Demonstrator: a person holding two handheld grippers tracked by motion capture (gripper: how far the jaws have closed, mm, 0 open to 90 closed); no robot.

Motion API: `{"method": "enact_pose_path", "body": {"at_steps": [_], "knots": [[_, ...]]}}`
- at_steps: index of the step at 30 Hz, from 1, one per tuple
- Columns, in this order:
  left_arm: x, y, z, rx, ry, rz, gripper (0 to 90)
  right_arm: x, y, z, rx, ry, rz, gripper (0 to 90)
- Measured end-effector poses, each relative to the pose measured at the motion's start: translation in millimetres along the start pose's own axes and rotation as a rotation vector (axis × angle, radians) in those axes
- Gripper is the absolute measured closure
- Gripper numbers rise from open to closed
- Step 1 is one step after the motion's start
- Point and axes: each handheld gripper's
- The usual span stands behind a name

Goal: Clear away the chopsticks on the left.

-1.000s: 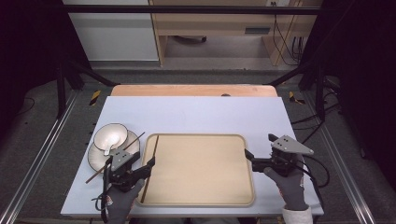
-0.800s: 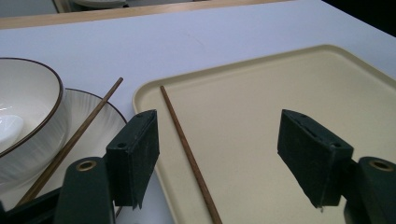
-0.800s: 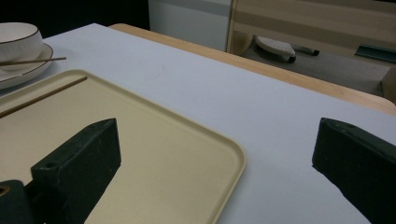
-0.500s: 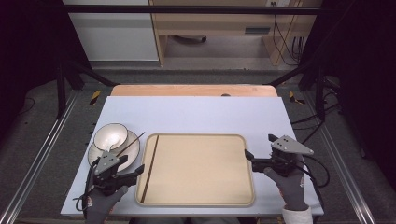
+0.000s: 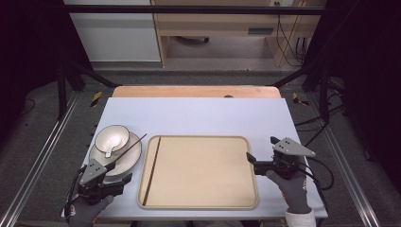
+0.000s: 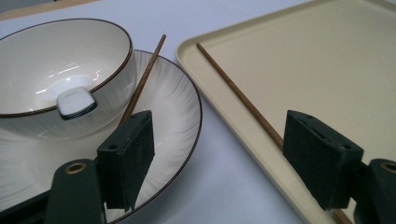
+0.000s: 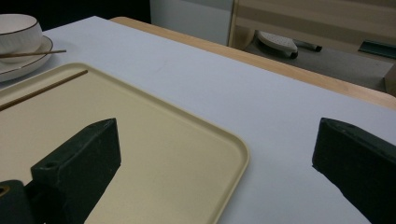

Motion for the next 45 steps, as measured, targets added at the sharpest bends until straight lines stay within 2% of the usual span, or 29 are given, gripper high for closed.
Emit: {"method": "enact_pose_path", "body": {"at_steps": [5, 8, 10, 15, 22, 24, 29, 33, 45], "knots": [[6.9, -4.9, 1.5, 0.039, 0.032, 0.004, 24.9, 0.2, -0.3, 0.7, 0.004, -0.001, -0.002, 1.3], [13.6, -7.9, 2.9, 0.053, 0.052, -0.006, 24.9, 0.6, -0.6, 1.7, 0.009, -0.001, -0.001, 1.3], [18.4, -9.8, 3.5, 0.072, 0.08, -0.019, 25.4, 0.6, -0.9, 2.2, 0.01, 0.0, -0.005, 1.3], [27.7, -12.6, 6.5, 0.096, 0.138, -0.039, 31.4, 1.1, -1.4, 3.9, 0.017, -0.001, -0.006, 1.3], [40.6, -12.3, 18.0, 0.131, 0.167, -0.022, 43.1, 1.0, -1.1, 3.9, 0.017, 0.001, -0.007, 1.3], [43.0, -13.0, 20.9, 0.141, 0.178, -0.028, 47.7, 0.9, -1.0, 3.7, 0.016, 0.0, -0.006, 1.3], [46.9, -14.9, 26.9, 0.168, 0.171, -0.016, 56.7, 1.0, -1.4, 4.8, 0.019, -0.001, -0.009, 1.3], [48.1, -16.2, 33.0, 0.198, 0.166, 0.002, 59.9, 1.2, -1.7, 5.6, 0.024, 0.002, -0.013, 1.3], [48.5, -14.8, 41.5, 0.221, 0.141, 0.013, 74.7, 1.9, -2.6, 8.1, 0.03, 0.003, -0.014, 1.3]]}}
Point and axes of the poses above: each handheld gripper's, and its own axes: z roughly forward along the jaws, y roughly out of its top, x roughly to its left, and after that the axes turned 7 degrees about z, right-handed
